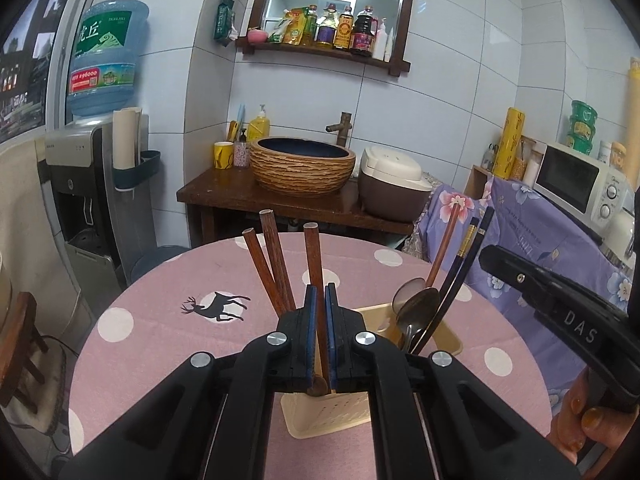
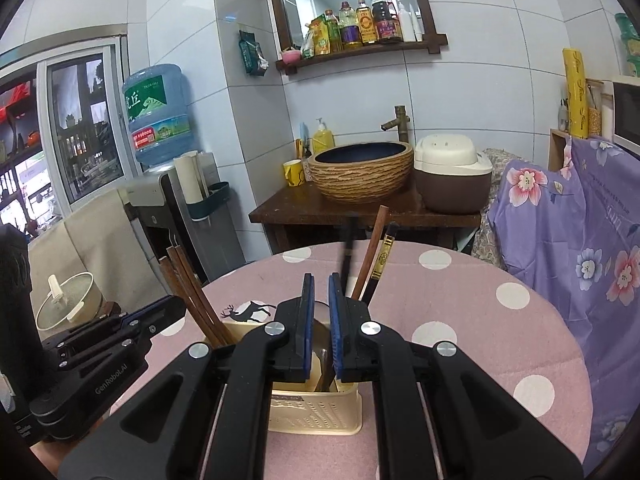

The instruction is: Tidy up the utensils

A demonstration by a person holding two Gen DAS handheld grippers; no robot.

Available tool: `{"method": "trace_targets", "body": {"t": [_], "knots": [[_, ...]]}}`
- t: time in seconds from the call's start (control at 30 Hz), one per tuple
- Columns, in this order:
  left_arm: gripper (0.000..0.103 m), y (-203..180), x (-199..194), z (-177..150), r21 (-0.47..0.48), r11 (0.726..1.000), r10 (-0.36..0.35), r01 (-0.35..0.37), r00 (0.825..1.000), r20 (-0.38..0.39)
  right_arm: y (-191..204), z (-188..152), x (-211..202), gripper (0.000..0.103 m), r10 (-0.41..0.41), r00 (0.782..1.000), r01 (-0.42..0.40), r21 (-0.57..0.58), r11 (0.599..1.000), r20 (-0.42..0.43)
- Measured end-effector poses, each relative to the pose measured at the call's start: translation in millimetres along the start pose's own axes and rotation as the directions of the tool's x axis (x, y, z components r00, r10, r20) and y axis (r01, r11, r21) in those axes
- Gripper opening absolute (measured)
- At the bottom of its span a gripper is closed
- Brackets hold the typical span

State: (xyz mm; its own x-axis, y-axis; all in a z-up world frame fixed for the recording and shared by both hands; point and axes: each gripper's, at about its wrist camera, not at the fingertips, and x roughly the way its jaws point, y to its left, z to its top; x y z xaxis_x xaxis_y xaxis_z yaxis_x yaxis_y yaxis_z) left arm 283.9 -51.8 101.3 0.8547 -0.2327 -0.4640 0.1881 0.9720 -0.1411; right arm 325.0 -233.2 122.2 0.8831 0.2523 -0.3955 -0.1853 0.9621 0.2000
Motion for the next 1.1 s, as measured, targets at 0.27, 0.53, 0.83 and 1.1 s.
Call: {"method": "trace_targets", "body": {"t": [0.27,0.53,0.83,1.1], "knots": [[0.066,6,-48,-22,0.039,0.999,-0.013,0.009,0.995,0.104,-2,-24,-55,0.068,-0.041,0.991,0.042,-0.012,0.999,0.128],[0.098,24,-108,-83,0.094,0.993,0.043,-0.07,0.965,0.26,-11,-90,-109,0.097,-0.138,0.975,0.152,-0.073,0.986,0.172],[0.098,27,-135,-167,0.065,0.992,0.083,-0.104,0.959,0.27,-25,-200,-126,0.097,-0.129,0.991,0.13,-0.022,0.991,0.014],[0.098,24,-160,-211,0.063,0.988,0.123,-0.144,0.957,0.264,-1,-258,-173,0.097,-0.177,0.982,0.181,-0.075,0.981,0.059]]}}
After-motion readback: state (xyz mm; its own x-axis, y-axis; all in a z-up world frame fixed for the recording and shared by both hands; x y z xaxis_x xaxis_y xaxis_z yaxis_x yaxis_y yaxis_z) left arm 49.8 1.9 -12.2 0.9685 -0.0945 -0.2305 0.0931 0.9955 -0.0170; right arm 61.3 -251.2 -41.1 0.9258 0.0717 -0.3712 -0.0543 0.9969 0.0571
